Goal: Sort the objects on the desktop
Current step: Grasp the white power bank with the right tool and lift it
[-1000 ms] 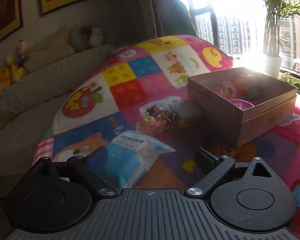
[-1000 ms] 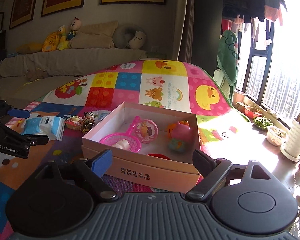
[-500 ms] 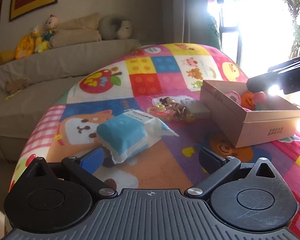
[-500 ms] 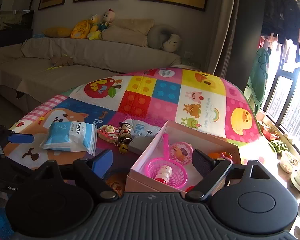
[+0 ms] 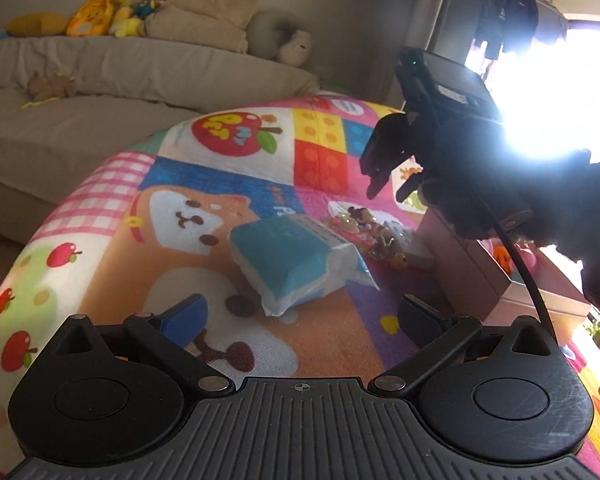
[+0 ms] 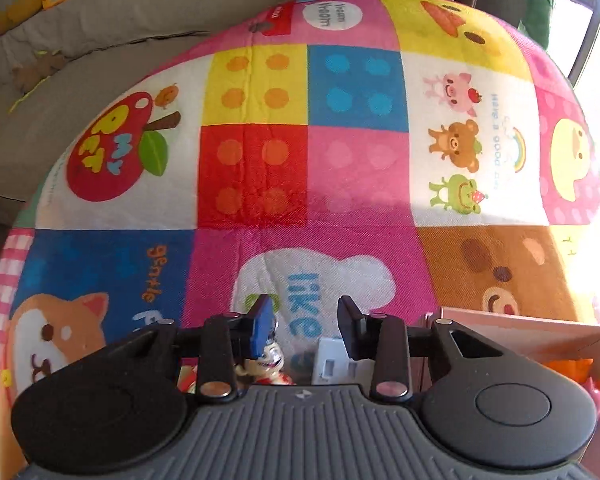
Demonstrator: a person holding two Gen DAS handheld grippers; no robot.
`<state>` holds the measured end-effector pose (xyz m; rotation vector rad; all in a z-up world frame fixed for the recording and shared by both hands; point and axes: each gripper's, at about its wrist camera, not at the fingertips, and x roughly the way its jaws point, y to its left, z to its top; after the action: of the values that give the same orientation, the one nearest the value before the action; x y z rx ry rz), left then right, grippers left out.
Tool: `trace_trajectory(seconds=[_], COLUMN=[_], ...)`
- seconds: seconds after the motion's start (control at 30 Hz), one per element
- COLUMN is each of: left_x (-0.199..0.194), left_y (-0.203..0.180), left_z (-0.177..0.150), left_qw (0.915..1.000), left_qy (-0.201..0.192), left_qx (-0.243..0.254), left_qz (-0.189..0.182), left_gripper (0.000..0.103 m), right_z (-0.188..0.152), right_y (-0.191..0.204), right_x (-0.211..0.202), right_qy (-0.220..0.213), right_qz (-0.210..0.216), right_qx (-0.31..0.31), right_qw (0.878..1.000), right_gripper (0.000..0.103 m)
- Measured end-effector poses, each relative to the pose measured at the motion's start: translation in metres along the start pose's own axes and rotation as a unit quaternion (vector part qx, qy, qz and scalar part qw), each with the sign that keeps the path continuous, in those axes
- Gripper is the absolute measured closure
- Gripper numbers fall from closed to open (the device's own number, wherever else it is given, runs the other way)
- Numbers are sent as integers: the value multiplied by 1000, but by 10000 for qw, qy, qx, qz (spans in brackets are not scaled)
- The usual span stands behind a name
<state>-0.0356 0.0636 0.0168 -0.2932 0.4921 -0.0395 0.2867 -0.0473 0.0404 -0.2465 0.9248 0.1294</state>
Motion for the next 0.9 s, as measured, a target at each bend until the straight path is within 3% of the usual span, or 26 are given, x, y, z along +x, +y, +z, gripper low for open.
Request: trace_trajectory(seconds=[0.07,0.17,0.37,0.7,0.9], left_x=[0,-2,-3,-2,-2], left_y=[1,1,0,3,3], left_z=[0,0,-1,0,-1], left_qw=[10000,9999,9997,9996,9996], left_qy=[-11,-47,-90,-27,-15], left_qx=[-35,-9,44,-63,-73], left_qz=[-32,-150,-207,-269,-261], left_gripper=[0,0,0,0,0], right_z=[3,4,-4,-51,-92], right_y=[6,11,15,10,2], right_x=[17,28,29,-21,-63], right_qy=[80,274,354,967,1325], right_qz=[-286,-334,-338,852,1822], right_qx=[-164,-287,-425,-415,-610], right_qw=[9994,9987,9979,9908,9724], right_gripper=[68,77,77,80,80])
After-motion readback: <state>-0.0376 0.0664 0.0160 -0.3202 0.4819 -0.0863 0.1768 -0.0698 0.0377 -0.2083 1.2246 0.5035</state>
